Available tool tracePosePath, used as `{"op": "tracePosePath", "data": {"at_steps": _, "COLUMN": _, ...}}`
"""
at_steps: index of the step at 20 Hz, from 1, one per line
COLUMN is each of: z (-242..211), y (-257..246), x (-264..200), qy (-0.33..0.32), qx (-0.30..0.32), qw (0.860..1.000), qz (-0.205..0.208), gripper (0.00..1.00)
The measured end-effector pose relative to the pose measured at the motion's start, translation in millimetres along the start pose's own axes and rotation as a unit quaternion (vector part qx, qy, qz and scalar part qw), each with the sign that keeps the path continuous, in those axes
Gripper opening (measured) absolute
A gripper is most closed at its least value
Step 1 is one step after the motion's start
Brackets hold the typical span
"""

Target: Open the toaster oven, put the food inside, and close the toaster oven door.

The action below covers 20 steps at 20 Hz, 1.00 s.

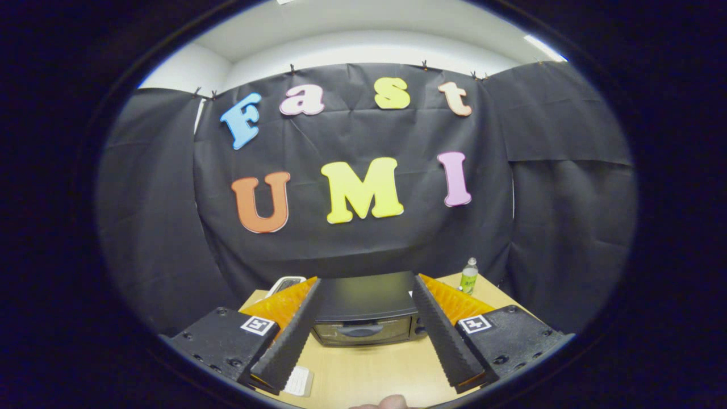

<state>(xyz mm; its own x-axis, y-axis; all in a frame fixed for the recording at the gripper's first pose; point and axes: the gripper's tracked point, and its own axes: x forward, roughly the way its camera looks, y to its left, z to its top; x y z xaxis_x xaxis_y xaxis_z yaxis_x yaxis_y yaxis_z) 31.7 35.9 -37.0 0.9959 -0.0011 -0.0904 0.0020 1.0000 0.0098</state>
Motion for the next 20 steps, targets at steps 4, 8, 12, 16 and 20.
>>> {"op": "tracePosePath", "data": {"at_steps": 4, "z": 17, "y": 9, "x": -30, "qy": -0.028, "qx": -0.02, "qw": 0.999, "qz": 0.001, "gripper": 1.0}}
{"op": "tracePosePath", "data": {"at_steps": 8, "z": 15, "y": 6, "x": -36, "qy": -0.027, "qx": -0.024, "qw": 0.999, "qz": -0.011, "gripper": 1.0}}
{"op": "tracePosePath", "data": {"at_steps": 12, "z": 12, "y": 4, "x": -37, "qy": -0.022, "qx": -0.017, "qw": 0.999, "qz": -0.018, "gripper": 1.0}}
{"op": "tracePosePath", "data": {"at_steps": 16, "z": 9, "y": 4, "x": -34, "qy": -0.016, "qx": -0.01, "qw": 1.0, "qz": -0.021, "gripper": 1.0}}
{"op": "tracePosePath", "data": {"at_steps": 20, "z": 11, "y": 4, "x": -36, "qy": -0.018, "qx": -0.012, "qw": 1.0, "qz": -0.023, "gripper": 1.0}}
